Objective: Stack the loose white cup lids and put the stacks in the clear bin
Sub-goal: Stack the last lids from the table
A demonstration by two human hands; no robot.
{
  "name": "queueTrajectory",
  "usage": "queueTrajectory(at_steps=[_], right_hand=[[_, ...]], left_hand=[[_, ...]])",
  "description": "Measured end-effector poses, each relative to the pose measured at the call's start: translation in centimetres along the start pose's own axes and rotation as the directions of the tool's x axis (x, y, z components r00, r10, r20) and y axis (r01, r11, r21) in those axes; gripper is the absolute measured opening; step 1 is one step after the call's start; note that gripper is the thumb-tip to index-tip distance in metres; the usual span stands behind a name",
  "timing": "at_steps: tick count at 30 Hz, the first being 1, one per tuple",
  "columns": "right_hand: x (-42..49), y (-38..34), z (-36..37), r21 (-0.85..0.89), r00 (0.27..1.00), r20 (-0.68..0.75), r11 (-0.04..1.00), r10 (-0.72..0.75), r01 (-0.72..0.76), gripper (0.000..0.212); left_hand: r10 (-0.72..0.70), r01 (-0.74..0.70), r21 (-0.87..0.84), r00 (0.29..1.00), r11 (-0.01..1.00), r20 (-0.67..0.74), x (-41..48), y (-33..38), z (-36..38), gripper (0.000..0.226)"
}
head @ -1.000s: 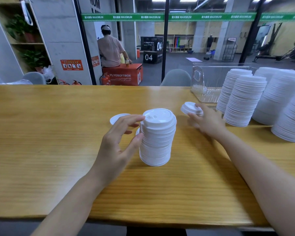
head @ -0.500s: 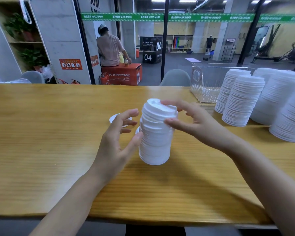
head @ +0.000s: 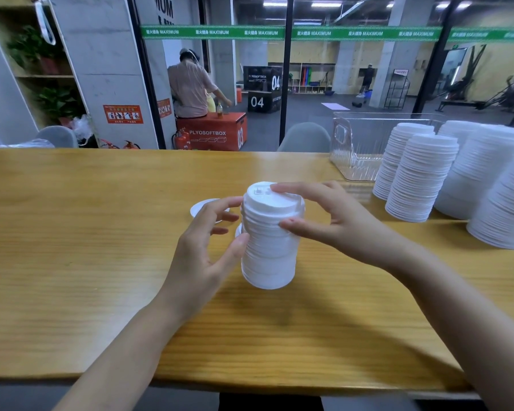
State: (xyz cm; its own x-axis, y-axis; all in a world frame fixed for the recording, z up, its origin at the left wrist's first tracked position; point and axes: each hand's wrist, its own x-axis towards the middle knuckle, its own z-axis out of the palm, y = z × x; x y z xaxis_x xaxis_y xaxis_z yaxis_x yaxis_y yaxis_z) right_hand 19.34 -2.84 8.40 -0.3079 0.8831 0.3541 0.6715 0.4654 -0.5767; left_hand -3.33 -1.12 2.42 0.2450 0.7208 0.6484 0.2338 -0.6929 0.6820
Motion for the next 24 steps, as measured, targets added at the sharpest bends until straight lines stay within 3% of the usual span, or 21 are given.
queueTrajectory(at_steps=[3, 7, 12, 17, 24], right_hand=[[-0.1, 0.2, 0.2, -0.008, 1.000, -0.008, 1.000, 0.001, -0.002, 0.059], [-0.9, 1.5, 1.0, 0.088, 0.994, -0.041, 0.992, 0.097, -0.093, 0.094], [-1.8, 4.6, 4.9, 0.052, 0.976, 0.047, 0.975, 0.214, -0.216, 0.125], [-1.4, 5.0, 6.4, -0.060, 0.971, 0.007, 0.970, 0.237, -0.237, 0.124], [-1.7, 5.5, 5.9, -0.133, 0.968, -0.041, 0.959, 0.249, -0.252, 0.100]], left_hand=[[0.000, 0.000, 0.002, 1.000, 1.000, 0.000, 0.0, -0.1, 0.0, 0.043], [-0.003, 0.003, 0.004, 1.000, 1.000, -0.004, 0.1, -0.2, 0.0, 0.043], [-0.006, 0.006, 0.006, 1.000, 1.000, -0.010, 0.2, -0.6, 0.1, 0.043], [-0.039, 0.040, 0.027, 0.998, 0.999, -0.054, 0.2, -1.3, 0.3, 0.039], [-0.080, 0.083, 0.082, 0.996, 0.993, -0.043, 0.2, -2.2, 0.7, 0.049]])
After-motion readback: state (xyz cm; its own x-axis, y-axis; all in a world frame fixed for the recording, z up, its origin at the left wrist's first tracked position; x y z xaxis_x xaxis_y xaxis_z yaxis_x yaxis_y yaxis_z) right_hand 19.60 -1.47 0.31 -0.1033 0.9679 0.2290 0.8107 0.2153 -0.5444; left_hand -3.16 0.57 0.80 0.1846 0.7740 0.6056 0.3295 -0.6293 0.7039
